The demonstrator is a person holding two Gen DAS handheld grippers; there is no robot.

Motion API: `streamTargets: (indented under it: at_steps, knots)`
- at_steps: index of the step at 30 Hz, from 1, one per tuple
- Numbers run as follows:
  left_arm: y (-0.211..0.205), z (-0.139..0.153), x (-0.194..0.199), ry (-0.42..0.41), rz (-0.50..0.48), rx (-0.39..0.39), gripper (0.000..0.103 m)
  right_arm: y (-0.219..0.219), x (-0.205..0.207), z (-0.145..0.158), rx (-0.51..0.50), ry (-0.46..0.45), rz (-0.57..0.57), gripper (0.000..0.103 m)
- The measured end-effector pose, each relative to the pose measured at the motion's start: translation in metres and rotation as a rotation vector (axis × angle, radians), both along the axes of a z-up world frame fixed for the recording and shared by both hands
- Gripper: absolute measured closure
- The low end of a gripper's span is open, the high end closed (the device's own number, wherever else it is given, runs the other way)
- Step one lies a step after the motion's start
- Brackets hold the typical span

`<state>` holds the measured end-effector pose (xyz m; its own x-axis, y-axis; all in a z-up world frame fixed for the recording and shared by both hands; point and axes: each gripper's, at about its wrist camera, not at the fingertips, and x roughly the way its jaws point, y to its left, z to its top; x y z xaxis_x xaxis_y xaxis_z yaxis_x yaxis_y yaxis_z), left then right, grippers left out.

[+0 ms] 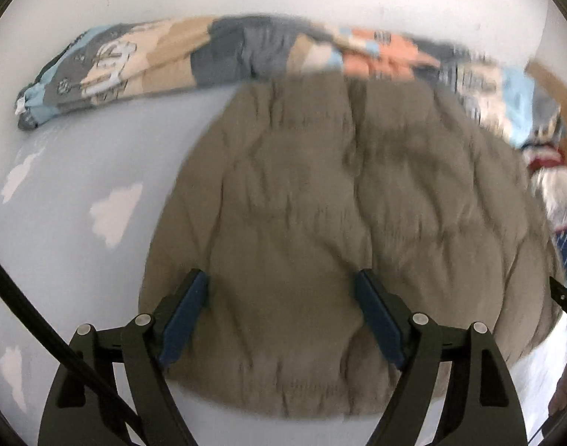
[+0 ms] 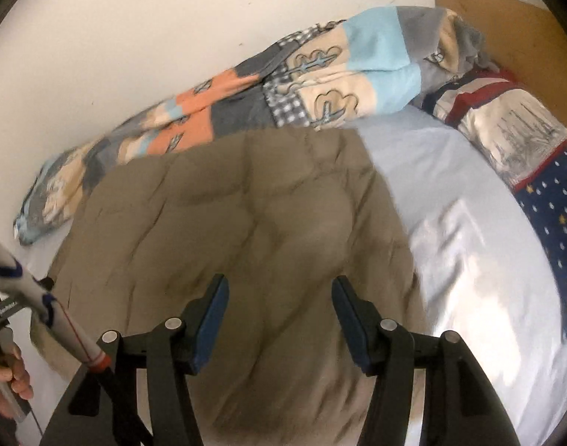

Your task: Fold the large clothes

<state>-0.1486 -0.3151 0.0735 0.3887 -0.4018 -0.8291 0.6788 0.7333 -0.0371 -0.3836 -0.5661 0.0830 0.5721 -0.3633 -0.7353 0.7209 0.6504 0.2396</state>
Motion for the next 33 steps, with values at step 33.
streamTargets:
  at_steps: [33]
  knots:
    - [0.07, 0.009, -0.059, -0.231, 0.097, 0.021, 0.022, 0.083, -0.051, 0.017, 0.009, -0.166, -0.038, 0.057]
